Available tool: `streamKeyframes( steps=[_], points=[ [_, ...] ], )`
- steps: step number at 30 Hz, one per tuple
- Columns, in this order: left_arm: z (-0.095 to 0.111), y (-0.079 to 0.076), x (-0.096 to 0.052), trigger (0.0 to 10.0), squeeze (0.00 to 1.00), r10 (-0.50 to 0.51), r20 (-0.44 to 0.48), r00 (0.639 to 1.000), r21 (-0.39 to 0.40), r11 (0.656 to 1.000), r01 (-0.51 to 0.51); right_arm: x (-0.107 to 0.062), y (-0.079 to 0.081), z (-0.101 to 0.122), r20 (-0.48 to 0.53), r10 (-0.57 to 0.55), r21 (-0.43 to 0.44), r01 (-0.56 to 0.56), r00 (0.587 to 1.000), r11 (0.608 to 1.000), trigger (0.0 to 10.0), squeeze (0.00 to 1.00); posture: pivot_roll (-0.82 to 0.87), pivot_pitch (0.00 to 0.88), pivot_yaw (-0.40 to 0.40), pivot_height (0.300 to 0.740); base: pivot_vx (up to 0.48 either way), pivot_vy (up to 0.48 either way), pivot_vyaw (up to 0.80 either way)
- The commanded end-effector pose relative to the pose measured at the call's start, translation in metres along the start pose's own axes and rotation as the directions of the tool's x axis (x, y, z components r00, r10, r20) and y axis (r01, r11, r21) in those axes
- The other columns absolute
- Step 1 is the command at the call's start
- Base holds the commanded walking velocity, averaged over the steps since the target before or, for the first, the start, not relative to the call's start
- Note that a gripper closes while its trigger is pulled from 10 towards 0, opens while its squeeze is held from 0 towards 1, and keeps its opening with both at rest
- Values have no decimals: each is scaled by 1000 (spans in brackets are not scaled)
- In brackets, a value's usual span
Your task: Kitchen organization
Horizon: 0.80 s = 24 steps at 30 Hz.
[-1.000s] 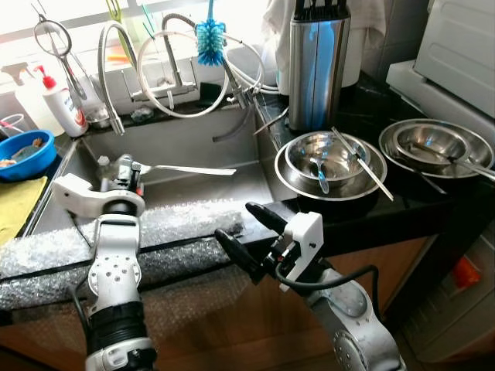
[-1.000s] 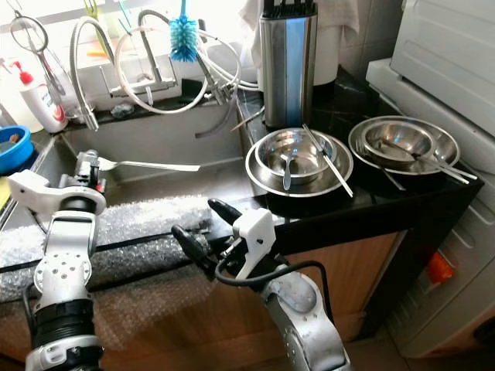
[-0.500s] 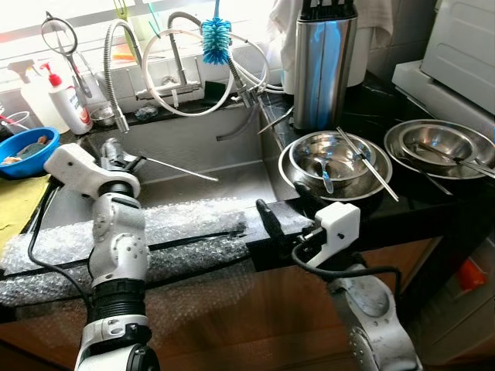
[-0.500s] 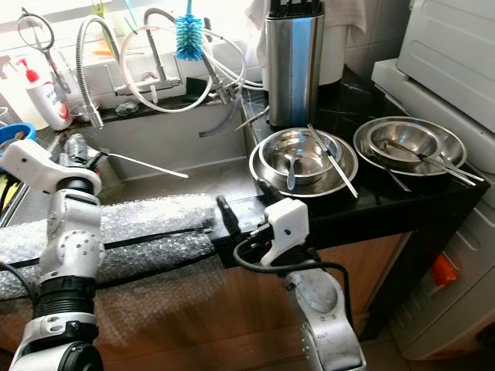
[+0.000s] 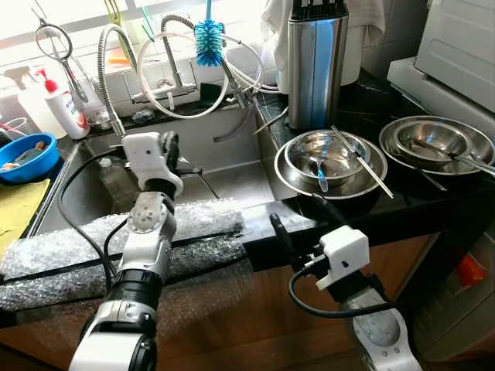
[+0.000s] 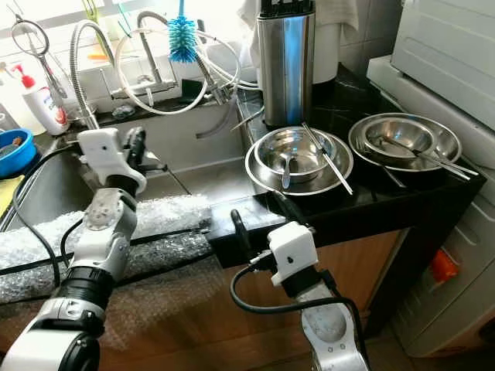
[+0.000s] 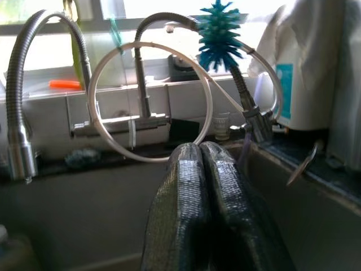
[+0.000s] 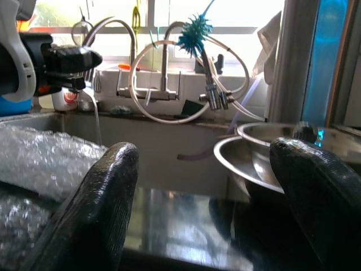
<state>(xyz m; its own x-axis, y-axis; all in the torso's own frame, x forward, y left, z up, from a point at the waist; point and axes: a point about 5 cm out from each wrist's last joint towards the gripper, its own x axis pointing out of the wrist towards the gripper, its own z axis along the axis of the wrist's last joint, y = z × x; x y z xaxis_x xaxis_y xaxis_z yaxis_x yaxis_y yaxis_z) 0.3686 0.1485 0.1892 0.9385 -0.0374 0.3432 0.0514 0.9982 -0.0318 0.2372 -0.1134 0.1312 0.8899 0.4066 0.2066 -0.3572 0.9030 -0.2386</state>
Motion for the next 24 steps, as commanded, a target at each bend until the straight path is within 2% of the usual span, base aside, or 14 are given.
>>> streamKeyframes(
  steps=[1,4,9,15,19,24],
  points=[
    [1,1,3,10000,0,-12,9,1000,76,997,11,-1,3,1,8,-4,1,4,1000,1000,10000,0,-138,0,186,740,0,0,0],
    [-5,-2,4,10000,0,-26,-13,1000,93,995,27,-4,4,2,6,-10,4,10,1000,1000,10000,0,-149,0,191,740,0,0,0],
    [-21,0,7,10000,0,-23,-135,991,147,988,43,-10,5,1,-3,-20,2,20,1000,1000,10000,0,-156,0,195,740,0,0,0],
    [-28,6,11,10000,0,3,-212,977,69,998,12,-15,8,-1,-13,-26,6,26,1000,1000,10000,0,-163,0,199,740,0,0,0],
    [-31,9,13,10000,0,21,-247,969,87,996,1,-16,9,-1,-15,-26,7,26,1000,1000,10000,0,-165,0,200,740,0,0,0],
    [-41,10,11,10000,0,48,-342,939,79,997,-23,-16,11,-1,-20,-21,12,21,1000,1000,10000,0,-161,0,200,740,0,0,0]
  ],
)
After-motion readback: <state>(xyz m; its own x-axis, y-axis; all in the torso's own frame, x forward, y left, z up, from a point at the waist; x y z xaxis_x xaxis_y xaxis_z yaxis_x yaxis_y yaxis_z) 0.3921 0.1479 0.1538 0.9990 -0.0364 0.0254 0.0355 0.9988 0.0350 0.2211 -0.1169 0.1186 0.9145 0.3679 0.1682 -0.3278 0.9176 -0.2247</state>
